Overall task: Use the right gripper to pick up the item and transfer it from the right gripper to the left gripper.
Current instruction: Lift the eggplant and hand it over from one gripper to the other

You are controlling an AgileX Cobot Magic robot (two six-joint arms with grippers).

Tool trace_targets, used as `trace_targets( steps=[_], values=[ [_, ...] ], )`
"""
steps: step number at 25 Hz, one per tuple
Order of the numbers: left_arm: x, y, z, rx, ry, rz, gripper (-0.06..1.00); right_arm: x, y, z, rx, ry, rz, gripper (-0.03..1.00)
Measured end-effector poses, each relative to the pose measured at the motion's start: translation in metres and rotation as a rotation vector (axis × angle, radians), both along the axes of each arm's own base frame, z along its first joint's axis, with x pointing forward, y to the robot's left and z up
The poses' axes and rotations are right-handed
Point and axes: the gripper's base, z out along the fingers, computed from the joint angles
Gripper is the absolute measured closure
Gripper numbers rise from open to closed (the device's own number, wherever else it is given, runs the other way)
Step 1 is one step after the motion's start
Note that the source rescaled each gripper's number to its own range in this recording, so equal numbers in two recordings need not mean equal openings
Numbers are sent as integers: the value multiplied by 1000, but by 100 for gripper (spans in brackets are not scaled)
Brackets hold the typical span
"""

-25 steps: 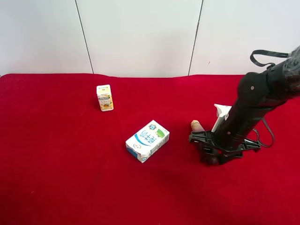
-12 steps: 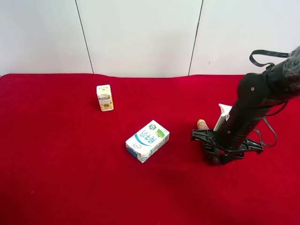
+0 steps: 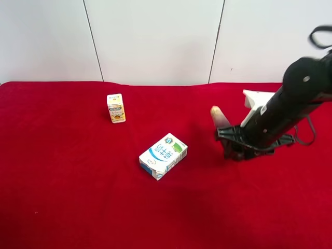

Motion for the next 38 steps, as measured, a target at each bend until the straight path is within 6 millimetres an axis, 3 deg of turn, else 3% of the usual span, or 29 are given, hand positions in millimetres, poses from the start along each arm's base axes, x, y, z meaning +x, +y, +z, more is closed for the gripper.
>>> trace_targets(
  steps=[9,18,22,25,30,38],
  values=[
    [0,0,0,0,0,0,3,6,18,41,154,-245,265,96],
    [0,0,0,0,0,0,3,24,60,101,319,-489,498,96],
    [0,0,0,0,0,0,3,24,83,113,334,-536,568,96],
    [0,0,0,0,0,0,3,29,105,112,336,-551,611,96],
    [0,0,0,0,0,0,3,42,132,93,315,-531,654,96],
    [0,0,0,0,0,0,3,47,139,87,265,-582,678,96]
  ],
)
